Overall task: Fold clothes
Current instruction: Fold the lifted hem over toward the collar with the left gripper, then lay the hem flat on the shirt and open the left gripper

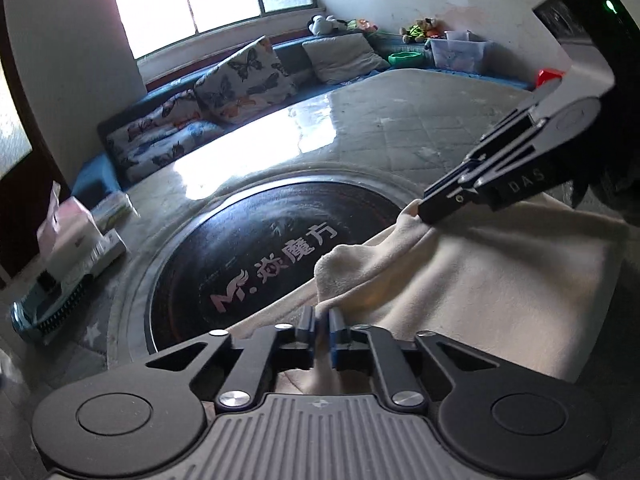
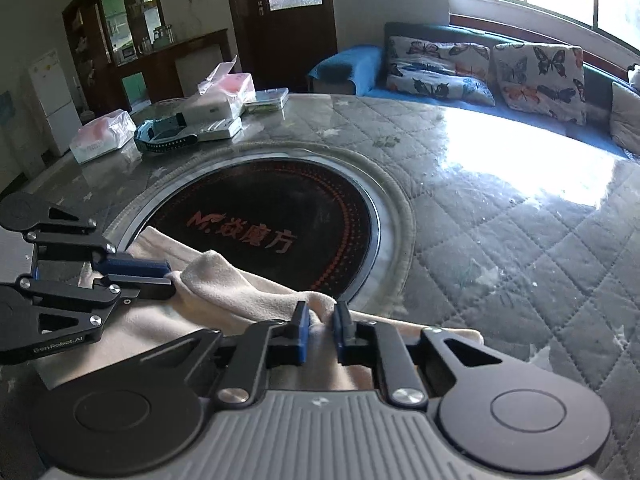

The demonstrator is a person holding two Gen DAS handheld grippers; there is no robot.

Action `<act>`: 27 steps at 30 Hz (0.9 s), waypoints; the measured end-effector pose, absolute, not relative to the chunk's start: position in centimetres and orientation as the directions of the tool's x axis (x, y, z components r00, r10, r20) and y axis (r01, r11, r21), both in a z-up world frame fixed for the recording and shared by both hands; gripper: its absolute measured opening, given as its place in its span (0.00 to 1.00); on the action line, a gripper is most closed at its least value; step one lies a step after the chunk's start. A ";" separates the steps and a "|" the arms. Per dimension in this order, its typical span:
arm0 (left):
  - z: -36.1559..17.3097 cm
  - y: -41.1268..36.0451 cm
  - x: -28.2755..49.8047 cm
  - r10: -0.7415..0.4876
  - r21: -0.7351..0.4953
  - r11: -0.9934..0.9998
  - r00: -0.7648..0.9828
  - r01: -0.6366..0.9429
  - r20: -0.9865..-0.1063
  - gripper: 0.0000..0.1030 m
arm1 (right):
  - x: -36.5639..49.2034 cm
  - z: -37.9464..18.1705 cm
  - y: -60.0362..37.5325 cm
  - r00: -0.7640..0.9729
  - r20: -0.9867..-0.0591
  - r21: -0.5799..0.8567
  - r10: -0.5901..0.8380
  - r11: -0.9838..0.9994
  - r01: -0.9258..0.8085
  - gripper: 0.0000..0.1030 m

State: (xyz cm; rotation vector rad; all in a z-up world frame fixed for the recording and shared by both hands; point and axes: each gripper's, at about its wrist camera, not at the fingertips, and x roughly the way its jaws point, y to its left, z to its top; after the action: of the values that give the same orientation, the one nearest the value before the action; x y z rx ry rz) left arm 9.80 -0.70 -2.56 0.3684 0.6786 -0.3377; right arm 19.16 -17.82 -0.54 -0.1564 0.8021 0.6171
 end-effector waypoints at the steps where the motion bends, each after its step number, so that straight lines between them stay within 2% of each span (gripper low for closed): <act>1: -2.5 -0.9 9.6 -0.172 0.238 0.879 0.740 0.412 -0.650 0.02 | 19.0 -0.3 -17.8 0.547 -0.702 0.083 0.456 0.816 -0.572 0.08; 6: -0.7 -1.5 9.7 -0.141 0.295 0.884 0.808 0.363 -0.572 0.02 | 18.5 1.2 -17.9 0.619 -0.647 0.033 0.446 0.827 -0.562 0.08; 10: -1.8 -2.5 11.4 -0.103 0.321 0.878 0.796 0.354 -0.597 0.02 | 19.8 -0.8 -17.3 0.605 -0.686 0.026 0.403 0.845 -0.533 0.09; 16: -2.5 -2.7 12.1 -0.049 0.329 0.884 0.766 0.333 -0.641 0.05 | 19.8 -1.4 -17.1 0.609 -0.691 0.014 0.388 0.851 -0.526 0.12; 19: -1.1 -2.3 11.9 -0.062 0.259 0.920 0.761 0.295 -0.646 0.06 | 19.6 -1.5 -17.2 0.612 -0.689 0.011 0.387 0.851 -0.525 0.13; 22: 0.0 -2.7 11.9 -0.150 0.124 0.944 0.729 0.307 -0.668 0.06 | 19.5 -1.5 -17.2 0.615 -0.686 0.009 0.389 0.850 -0.527 0.14; 27: -1.2 -4.3 13.0 -0.182 0.083 0.939 0.689 0.333 -0.702 0.07 | 19.5 -1.1 -17.5 0.615 -0.680 0.022 0.401 0.848 -0.529 0.16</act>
State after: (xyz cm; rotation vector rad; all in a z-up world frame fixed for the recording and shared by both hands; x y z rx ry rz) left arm 13.03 -4.30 -1.19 0.2103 0.7590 -0.2903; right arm 19.49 -17.54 -1.11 -0.1882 0.7335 0.5394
